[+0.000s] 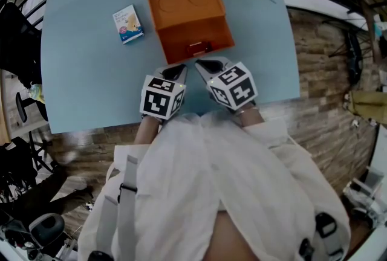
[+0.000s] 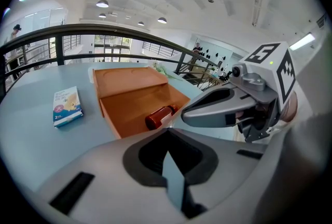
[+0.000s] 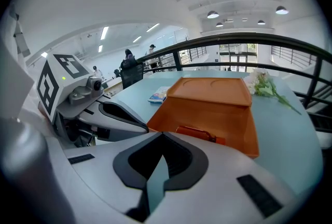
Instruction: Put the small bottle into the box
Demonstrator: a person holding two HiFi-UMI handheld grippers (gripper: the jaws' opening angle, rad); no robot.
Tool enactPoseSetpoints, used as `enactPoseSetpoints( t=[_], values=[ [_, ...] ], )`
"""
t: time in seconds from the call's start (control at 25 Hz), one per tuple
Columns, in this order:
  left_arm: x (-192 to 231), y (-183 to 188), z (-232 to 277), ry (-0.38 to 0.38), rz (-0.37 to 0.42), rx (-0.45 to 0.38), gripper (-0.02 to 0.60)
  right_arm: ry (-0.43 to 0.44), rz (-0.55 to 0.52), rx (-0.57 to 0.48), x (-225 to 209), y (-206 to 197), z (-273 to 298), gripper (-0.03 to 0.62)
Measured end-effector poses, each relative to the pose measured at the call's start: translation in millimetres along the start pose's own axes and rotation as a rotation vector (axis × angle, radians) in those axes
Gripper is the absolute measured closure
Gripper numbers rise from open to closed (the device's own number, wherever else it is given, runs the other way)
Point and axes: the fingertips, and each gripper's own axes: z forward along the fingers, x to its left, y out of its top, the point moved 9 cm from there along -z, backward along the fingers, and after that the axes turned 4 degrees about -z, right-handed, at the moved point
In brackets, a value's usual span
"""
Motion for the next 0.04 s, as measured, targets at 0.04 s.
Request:
enactPoseSetpoints(
  t=[0.04],
  values=[
    [0.4, 0.1, -0.5, 0.001, -0.001, 0.000, 0.578, 0.000, -0.001, -0.001, -0.2, 0.7, -0.1, 0.591]
  ],
)
